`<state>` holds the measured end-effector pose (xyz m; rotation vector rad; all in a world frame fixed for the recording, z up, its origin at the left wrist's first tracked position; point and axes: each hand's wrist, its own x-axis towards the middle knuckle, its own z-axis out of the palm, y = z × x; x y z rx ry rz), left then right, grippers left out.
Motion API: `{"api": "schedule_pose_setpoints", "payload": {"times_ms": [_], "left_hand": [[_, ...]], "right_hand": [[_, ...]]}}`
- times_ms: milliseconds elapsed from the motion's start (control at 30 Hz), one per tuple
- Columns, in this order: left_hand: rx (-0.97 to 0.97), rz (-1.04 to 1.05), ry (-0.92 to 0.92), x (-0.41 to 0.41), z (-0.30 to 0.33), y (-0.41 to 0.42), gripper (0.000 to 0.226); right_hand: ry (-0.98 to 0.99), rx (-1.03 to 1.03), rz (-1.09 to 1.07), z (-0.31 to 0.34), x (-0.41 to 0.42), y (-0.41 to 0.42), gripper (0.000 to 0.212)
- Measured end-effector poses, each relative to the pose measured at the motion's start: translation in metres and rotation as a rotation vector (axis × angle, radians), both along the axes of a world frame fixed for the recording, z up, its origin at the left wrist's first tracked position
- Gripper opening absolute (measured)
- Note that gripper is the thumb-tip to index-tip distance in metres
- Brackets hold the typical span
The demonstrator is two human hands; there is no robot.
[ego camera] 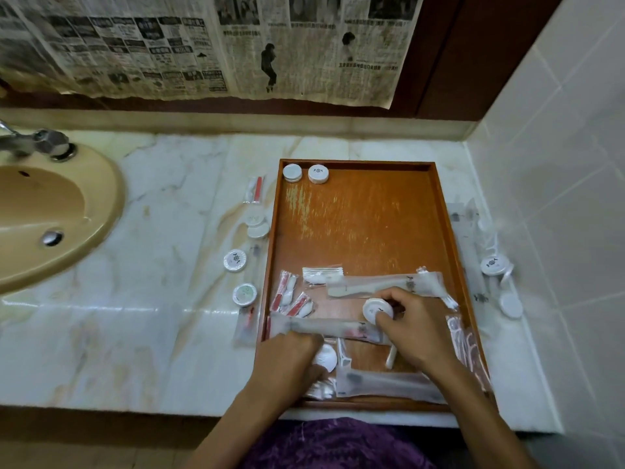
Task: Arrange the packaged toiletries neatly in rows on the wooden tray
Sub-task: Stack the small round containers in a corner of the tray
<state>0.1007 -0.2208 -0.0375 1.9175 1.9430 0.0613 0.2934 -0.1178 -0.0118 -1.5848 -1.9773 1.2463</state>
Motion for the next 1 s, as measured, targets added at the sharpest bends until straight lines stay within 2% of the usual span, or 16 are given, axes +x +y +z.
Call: {"api": "schedule_pose_setpoints", "payload": {"times_ms": [233, 367, 500, 633, 700, 833, 900, 1000], "left_hand": [[0.189, -0.099, -0.169, -0.009, 0.001, -0.004, 0.017], [0.103, -0.107, -0.2, -0.023, -0.003, -0.017, 0.03], [0.133, -0.058, -0.201, -0.028, -0.004, -0.015, 0.02], [0.064, -0.157, -0.089, -0.021, -0.003, -0.002, 0.031], [0.028, -0.2, -0.094, -0.017, -0.001, 0.003, 0.026], [-0.036, -0.16, -0.254, -0.015, 0.003, 0.008, 0.012], [-0.05, -0.084, -0.357, -0.015, 0.008, 0.009, 0.019], [-0.022, 0.097, -0.567, -0.02, 0.019, 0.015, 0.014]], "right_hand": [[0.038, 0.04, -0.137, -0.006, -0.007, -0.017, 0.024], [0.089, 0.014, -0.219, -0.012, -0.006, -0.023, 0.028], [0.15, -0.009, -0.255, -0.01, -0.007, -0.028, 0.033], [0.234, -0.139, -0.256, -0.009, -0.009, -0.033, 0.036], [0.232, -0.186, -0.229, -0.009, -0.009, -0.034, 0.039], [0.211, -0.207, -0.252, -0.009, -0.009, -0.036, 0.043], [0.231, -0.21, -0.282, -0.008, -0.011, -0.036, 0.038], [0.283, -0.203, -0.32, -0.007, -0.015, -0.034, 0.028]]}}
